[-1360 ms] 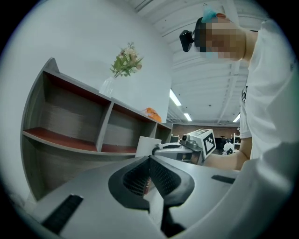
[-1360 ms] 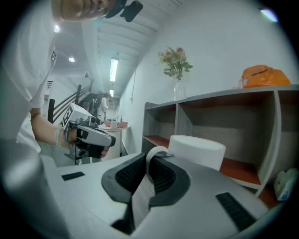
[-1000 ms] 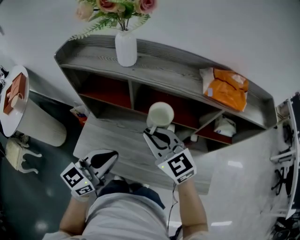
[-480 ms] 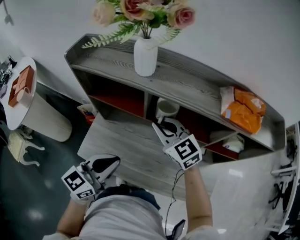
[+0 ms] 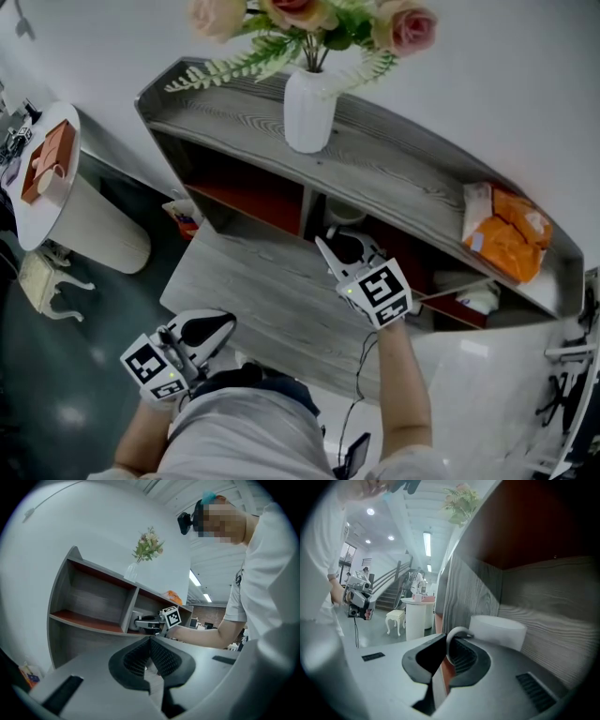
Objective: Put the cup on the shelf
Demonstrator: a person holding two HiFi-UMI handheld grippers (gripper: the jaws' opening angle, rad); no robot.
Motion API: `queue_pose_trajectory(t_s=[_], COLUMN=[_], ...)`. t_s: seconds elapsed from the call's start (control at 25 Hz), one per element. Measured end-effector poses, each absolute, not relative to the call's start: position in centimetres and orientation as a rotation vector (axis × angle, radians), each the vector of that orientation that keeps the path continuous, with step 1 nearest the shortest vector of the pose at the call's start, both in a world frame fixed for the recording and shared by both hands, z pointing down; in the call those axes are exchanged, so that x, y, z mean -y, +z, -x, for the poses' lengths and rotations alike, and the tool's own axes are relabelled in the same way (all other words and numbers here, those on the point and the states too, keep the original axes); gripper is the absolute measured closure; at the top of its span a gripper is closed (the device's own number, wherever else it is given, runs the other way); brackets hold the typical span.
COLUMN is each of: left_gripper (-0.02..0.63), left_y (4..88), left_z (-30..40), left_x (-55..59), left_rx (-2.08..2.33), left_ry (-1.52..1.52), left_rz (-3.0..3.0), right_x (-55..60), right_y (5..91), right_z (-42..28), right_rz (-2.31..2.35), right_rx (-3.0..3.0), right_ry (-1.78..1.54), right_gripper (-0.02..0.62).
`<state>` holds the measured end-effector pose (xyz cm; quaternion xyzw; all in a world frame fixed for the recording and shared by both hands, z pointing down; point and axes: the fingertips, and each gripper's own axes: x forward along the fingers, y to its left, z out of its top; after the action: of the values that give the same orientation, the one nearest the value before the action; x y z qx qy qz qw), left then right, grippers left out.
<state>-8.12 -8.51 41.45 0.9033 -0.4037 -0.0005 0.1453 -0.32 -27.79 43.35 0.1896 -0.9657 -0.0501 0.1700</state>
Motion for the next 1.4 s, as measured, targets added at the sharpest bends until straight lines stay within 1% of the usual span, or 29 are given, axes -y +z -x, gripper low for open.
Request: queue_pose_trajectory(t_s=[0.84,0.92,1.0,1.04,1.12,1.4], left_gripper=[0.589,0.589,0.589,0.589,0.589,0.589], left_y=[42.4,42.4,42.4,42.4,42.4,42.4], left_z=[8.1,8.1,8.0,8.0,8.0,7.8], left_x=[8.1,7.9,7.7,7.6,7.5,6.9], left_rx=[1.167,1.161,1.157,1.156,1.151,1.112], left_ry=[-0.002,-0.003,0.0,0.001,0.003,-0.001], left_rz=[-2.58,-2.582,-2.583,-2.584,-2.585,-2.601], right_x=[28.4,28.3,28.2,28.2,27.9,27.0], right_y=[43.5,43.5,43.5,43.6,43.5,43.2], right_z=[-0.5,-0.7,-1.0,-1.1,-1.5,-3.9], right_rz=[-0.71,-0.728,-0.745,-0.754,-0.771,-0.877], right_rx=[2.746,2.749,2.746,2.742,2.738,2.736], right_ry=[-0.116,-0.108,-0.102,-0.104,-0.103,-0.086], right_gripper=[0.557,0.537,0.461,0.445,0.434,0.431])
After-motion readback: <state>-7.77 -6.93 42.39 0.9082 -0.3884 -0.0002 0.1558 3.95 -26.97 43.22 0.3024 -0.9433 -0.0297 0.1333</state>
